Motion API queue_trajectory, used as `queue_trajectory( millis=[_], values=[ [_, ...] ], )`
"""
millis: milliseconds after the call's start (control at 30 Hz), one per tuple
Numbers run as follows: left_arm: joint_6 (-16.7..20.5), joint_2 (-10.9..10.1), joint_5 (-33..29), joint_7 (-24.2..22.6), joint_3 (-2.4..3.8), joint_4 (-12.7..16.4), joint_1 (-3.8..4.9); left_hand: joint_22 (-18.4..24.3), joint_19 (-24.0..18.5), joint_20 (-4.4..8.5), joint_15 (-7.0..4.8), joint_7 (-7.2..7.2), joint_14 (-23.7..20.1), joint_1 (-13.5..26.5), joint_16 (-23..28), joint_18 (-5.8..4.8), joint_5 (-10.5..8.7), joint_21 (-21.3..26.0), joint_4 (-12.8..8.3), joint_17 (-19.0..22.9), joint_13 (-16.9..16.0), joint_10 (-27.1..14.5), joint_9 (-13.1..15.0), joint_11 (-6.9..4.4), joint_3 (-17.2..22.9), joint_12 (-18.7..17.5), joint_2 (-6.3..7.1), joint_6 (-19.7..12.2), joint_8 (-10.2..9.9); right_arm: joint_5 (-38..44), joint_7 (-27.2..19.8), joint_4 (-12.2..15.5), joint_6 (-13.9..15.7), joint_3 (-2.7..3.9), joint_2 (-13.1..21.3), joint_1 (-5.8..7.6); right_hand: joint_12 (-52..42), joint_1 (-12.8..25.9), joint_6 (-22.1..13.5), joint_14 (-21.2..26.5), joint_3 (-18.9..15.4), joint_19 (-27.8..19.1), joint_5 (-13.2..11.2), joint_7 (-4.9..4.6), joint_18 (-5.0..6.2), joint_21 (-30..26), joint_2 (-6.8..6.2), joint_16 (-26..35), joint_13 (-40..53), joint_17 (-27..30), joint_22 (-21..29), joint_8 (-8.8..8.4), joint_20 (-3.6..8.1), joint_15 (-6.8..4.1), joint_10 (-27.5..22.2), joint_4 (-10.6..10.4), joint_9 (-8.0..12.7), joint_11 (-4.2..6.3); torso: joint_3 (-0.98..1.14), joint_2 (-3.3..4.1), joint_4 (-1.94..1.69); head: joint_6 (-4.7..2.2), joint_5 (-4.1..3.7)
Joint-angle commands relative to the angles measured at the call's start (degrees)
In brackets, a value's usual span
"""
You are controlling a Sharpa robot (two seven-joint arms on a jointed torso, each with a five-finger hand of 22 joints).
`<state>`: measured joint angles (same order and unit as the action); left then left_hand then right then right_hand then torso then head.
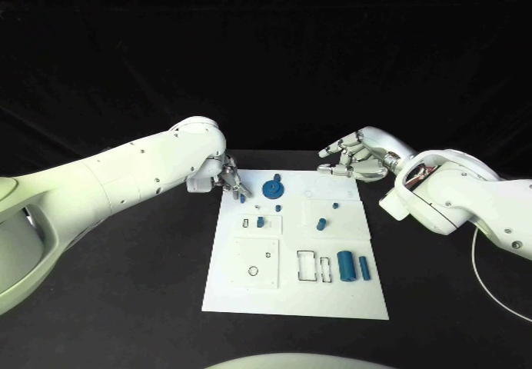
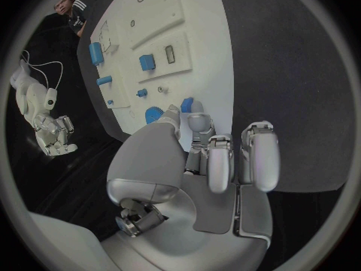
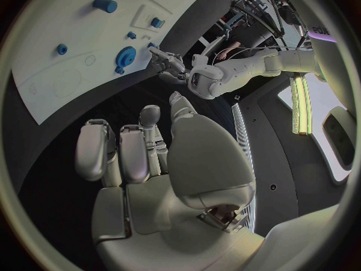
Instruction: Assemble the parts on the task board
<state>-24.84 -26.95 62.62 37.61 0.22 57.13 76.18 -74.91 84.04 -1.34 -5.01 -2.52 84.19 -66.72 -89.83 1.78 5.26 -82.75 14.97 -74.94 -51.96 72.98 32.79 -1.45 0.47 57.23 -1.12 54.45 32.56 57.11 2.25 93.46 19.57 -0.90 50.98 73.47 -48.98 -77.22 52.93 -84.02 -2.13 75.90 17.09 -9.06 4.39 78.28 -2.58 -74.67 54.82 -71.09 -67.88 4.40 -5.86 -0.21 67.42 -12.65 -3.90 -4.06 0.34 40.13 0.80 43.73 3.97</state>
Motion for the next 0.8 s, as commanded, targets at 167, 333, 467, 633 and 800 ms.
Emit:
queue_trajectory(
  millis=[167, 333, 467, 633, 800],
  values=[
    [-0.38, 0.37, -0.75, -0.90, -0.17, -0.32, 0.01, -6.85, 2.22, -0.06, 0.10, -0.02, 5.81, -2.06, -0.17, 0.40, 0.04, -0.06, -1.00, -15.06, 0.27, 0.22, -0.31, -0.05, 0.66, 0.22, -1.12, 0.26, -0.43, 0.33, -0.24, -0.02, -0.70, 0.00, -0.10, -0.04, -0.31, -0.12, 0.22, -1.58, -0.39, -0.27, 0.43, -0.01, 0.60, -0.32, 0.51, 0.32, -0.03, 0.00, 0.03, 0.23, -0.01, -0.16, -0.44, 0.01, -0.08, 0.06, -0.01, 0.02, 0.02, 0.16, -0.05],
    [0.35, 0.39, -1.15, -1.02, -0.20, -0.33, 0.01, -6.86, 2.22, 0.06, -0.08, 0.24, 5.81, -5.49, -0.17, 0.42, -0.22, 0.01, -3.03, -15.06, 0.52, 0.08, -0.60, -0.29, 2.85, 0.14, -2.79, 0.02, -0.70, 0.33, -0.23, -0.04, -0.74, 0.00, -0.10, -0.04, -0.31, -0.12, 0.22, -1.58, -0.39, -0.27, 0.43, -0.01, 0.60, -0.32, 0.51, 0.32, -0.03, 0.00, 0.03, 0.23, -0.01, -0.16, -0.44, 0.01, -0.08, 0.06, 0.03, 0.00, 0.01, 0.26, -0.07],
    [1.07, 0.39, -1.52, -1.40, -0.21, -0.32, 0.00, -6.91, 2.23, 0.21, -0.18, 0.26, 5.81, -8.13, -0.17, 0.41, -0.64, 0.04, -4.80, -15.06, 0.84, -0.14, -0.93, -0.35, 5.63, -0.08, -4.01, -0.38, -1.06, 0.33, -0.21, -0.06, -0.84, 0.00, -0.10, -0.04, -0.31, -0.12, 0.22, -1.58, -0.39, -0.27, 0.43, -0.01, 0.60, -0.32, 0.51, 0.32, -0.03, 0.00, 0.03, 0.23, -0.01, -0.16, -0.44, 0.01, -0.08, 0.06, 0.05, -0.02, -0.04, 0.31, -0.07],
    [1.29, 0.36, -2.60, -1.90, -0.23, -0.36, 0.00, -6.96, 2.22, 0.30, -0.13, -0.08, 5.81, -12.39, -0.17, 0.40, 0.06, 0.10, -8.40, -15.06, 1.62, -0.84, -1.50, -0.19, 12.19, -0.92, -4.53, -1.58, -1.93, 0.33, -0.17, -0.06, -1.01, 0.00, -0.11, -0.04, -0.31, -0.12, 0.22, -1.58, -0.39, -0.27, 0.43, -0.01, 0.60, -0.32, 0.51, 0.32, -0.03, 0.00, 0.03, 0.23, -0.01, -0.16, -0.44, 0.01, -0.08, 0.06, 0.04, -0.01, 0.02, 0.35, 0.05],
    [1.37, 0.21, -3.77, -2.44, -0.28, -0.28, 0.00, -7.28, 2.26, -0.27, 0.45, -0.38, 5.81, -9.74, -0.17, 0.35, 0.49, 0.01, -10.13, -15.06, 2.62, -0.74, -1.67, 0.30, 22.62, -1.44, -0.58, -1.53, -1.79, 0.33, -0.15, -0.05, -1.09, -0.01, -0.11, -0.04, -0.31, -0.12, 0.22, -1.58, -0.39, -0.27, 0.43, -0.01, 0.60, -0.32, 0.51, 0.32, -0.03, 0.00, 0.03, 0.23, -0.01, -0.16, -0.44, 0.01, -0.08, 0.06, 0.06, -0.07, -0.01, 0.33, 0.17]
  ],
)
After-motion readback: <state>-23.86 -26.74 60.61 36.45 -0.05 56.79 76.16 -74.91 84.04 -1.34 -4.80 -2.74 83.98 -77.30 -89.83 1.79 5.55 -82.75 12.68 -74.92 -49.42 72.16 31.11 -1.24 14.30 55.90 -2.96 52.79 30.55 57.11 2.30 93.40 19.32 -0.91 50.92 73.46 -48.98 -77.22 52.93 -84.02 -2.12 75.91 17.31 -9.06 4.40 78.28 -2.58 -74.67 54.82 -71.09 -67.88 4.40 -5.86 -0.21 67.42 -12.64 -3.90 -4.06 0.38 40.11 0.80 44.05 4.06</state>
